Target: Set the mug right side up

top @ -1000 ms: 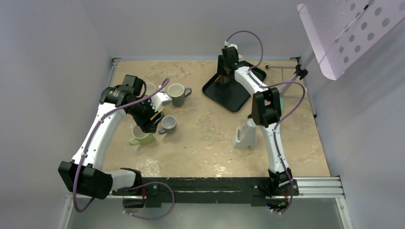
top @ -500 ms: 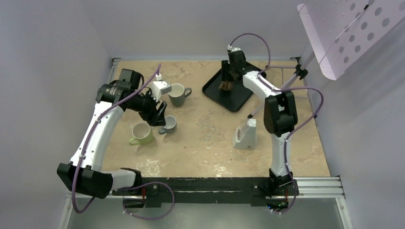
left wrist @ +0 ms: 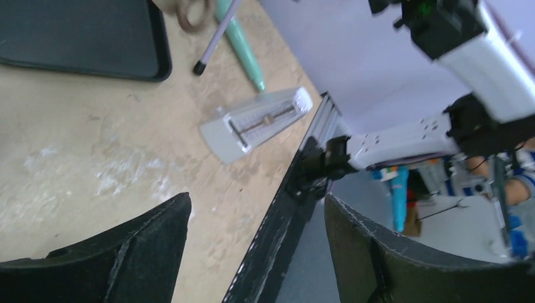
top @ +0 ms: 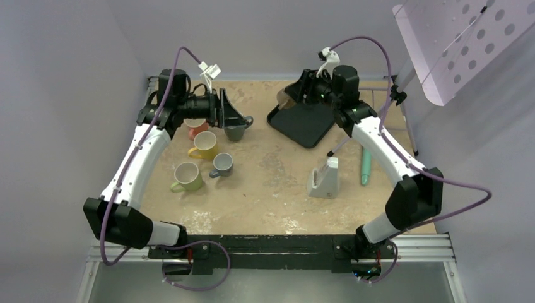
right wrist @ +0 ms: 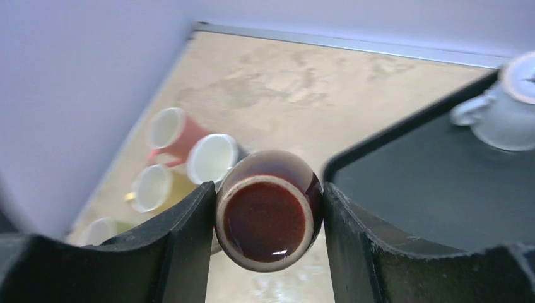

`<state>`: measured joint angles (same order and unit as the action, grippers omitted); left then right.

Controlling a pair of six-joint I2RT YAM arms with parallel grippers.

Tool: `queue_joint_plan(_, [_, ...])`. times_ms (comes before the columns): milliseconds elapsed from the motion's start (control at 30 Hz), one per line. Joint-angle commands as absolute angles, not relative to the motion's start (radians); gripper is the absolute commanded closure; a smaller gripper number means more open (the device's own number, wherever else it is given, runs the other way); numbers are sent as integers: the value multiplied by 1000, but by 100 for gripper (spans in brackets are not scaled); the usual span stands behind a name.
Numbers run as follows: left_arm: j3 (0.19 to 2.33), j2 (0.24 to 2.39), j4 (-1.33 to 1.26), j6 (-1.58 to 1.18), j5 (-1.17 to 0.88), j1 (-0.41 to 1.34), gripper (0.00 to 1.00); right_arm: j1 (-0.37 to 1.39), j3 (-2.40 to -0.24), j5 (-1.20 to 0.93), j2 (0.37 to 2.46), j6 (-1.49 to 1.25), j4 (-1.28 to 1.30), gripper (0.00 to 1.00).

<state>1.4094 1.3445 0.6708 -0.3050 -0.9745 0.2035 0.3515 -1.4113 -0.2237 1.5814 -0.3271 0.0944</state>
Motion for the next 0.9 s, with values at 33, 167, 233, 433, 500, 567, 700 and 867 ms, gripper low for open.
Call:
queue_joint_plan(33, [1410, 1456, 214, -795, -1073, 202, 19, 406, -1308, -428, 1437, -551, -193, 100])
queue_joint_plan(167, [1418, 1520, 110, -912, -1063, 213, 19, 454, -1275, -430, 1403, -643, -272, 100])
queue_joint_plan(233, [1411, 1533, 61, -959, -1063, 224, 20, 468, -1255, -431, 1396, -702, -335, 100])
queue_joint_plan(433, [1403, 1541, -105, -1056, -1083, 233, 36, 499, -1242, -466, 1431, -796, -429, 100])
queue_joint_plan(500, [1396, 1538, -166, -1100, -1095, 233, 43, 507, -1240, -479, 1441, -822, -456, 100])
queue_joint_plan(567, [1366, 1533, -286, -1186, -1108, 235, 51, 510, -1228, -491, 1451, -858, -493, 100])
queue_joint_plan(700, [1323, 1528, -433, -1298, -1114, 239, 74, 530, -1225, -496, 1489, -896, -549, 100])
queue_joint_plan(867, [1358, 1509, -313, -1217, -1135, 232, 100, 540, -1235, -503, 1532, -872, -529, 100])
